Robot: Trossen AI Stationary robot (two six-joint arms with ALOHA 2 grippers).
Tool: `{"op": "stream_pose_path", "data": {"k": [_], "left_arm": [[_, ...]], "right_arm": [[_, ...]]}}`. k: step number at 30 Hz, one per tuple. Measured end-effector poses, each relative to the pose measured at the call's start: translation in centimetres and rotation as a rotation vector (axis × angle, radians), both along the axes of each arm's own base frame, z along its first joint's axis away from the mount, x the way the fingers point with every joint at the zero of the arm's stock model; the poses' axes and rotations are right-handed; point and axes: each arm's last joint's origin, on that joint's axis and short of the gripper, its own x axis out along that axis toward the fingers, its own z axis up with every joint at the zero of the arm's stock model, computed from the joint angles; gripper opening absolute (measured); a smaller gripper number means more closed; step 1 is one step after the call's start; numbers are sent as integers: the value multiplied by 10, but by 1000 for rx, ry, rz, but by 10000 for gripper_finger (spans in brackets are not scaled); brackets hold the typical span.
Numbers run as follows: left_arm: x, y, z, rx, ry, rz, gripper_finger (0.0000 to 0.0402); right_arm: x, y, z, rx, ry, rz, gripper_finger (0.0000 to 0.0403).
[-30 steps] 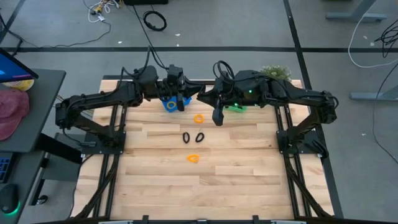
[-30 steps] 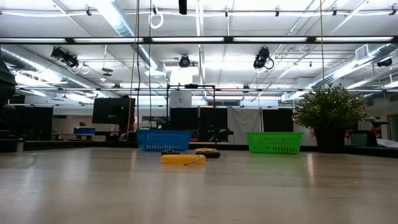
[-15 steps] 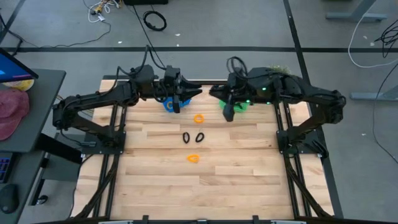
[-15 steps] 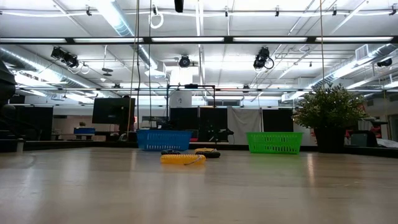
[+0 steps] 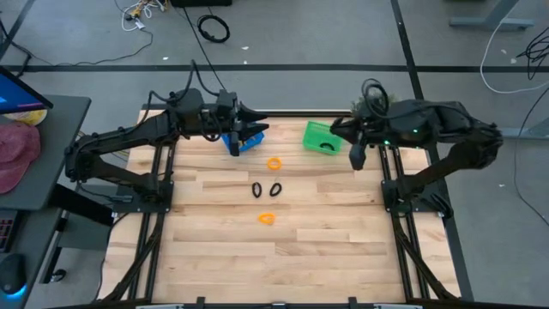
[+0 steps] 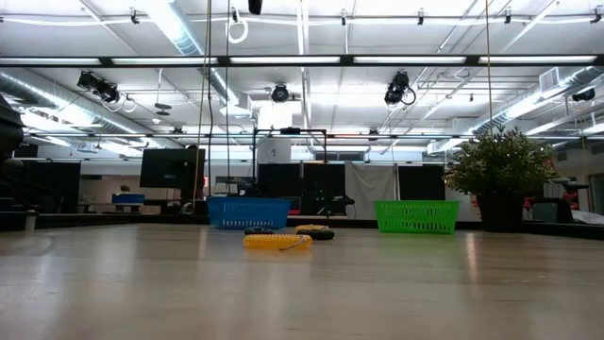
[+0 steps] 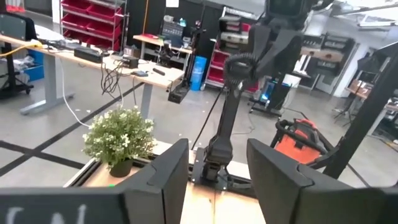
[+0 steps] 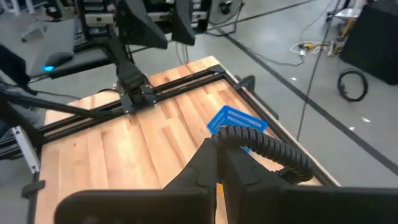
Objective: Sort spring keychains
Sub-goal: Put the black spring keychain into the green bin
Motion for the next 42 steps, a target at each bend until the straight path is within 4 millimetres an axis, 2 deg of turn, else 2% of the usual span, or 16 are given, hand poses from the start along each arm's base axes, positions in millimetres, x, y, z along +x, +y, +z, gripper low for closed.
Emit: {"op": "stream_pose_path", "data": {"k": [4,6,9,13,17,20,22,26,29,32,38,42], "left_arm": [[0,0,0,-7,-1,2,167],[1,0,-1,-10,2,6,167],[1,0,-1,-11,1,9,167],[1,0,-1,-17,0,16,167],[1,0,-1,-21,0,17,167],[1,0,-1,-38,-2,17,167],[1,0,-1,-39,-1,17,167],[1,1,-2,-41,4,25,167],[1,1,-2,-48,11,27,167],[1,1,-3,-52,21,28,167],[1,1,-7,-60,53,31,167],[1,1,-9,-64,72,35,167]], "right_arm": [[0,0,2,-39,-20,-38,2],[6,-3,3,-69,-44,-104,2],[17,-12,3,-110,-88,-313,2],[23,-24,-3,-91,-199,-689,2],[30,-31,-9,-85,-250,-842,2],[33,-42,-9,-102,-256,-893,2],[34,-57,-8,-106,-241,-909,2],[35,-101,-10,-27,-195,-876,2],[29,-135,-20,41,-108,-894,2],[22,-160,-33,96,-4,-938,2],[20,-180,-44,173,66,-893,2],[30,-190,-65,307,200,-801,2]]}}
